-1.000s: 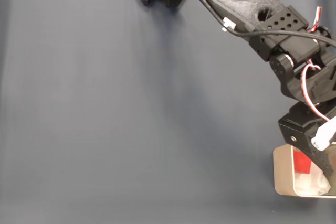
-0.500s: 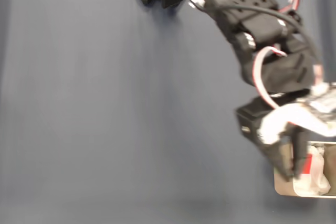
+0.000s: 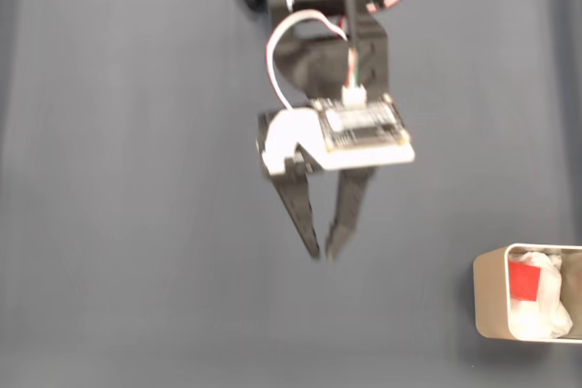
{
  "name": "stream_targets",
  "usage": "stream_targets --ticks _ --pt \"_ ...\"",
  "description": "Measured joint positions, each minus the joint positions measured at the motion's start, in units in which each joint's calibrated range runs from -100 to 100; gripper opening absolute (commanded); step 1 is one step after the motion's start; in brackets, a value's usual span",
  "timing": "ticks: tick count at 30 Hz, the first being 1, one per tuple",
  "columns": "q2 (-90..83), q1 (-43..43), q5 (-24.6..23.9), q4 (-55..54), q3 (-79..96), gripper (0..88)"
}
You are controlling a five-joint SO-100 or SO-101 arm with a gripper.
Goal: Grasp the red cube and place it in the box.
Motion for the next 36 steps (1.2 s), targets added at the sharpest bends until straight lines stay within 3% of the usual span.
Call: stream_targets --ticks 22,36 --pt "-54.0 1.5 0.0 -5.3 70.7 0.0" --pt "-74.6 1.6 -0.4 11.7 86.2 0.5"
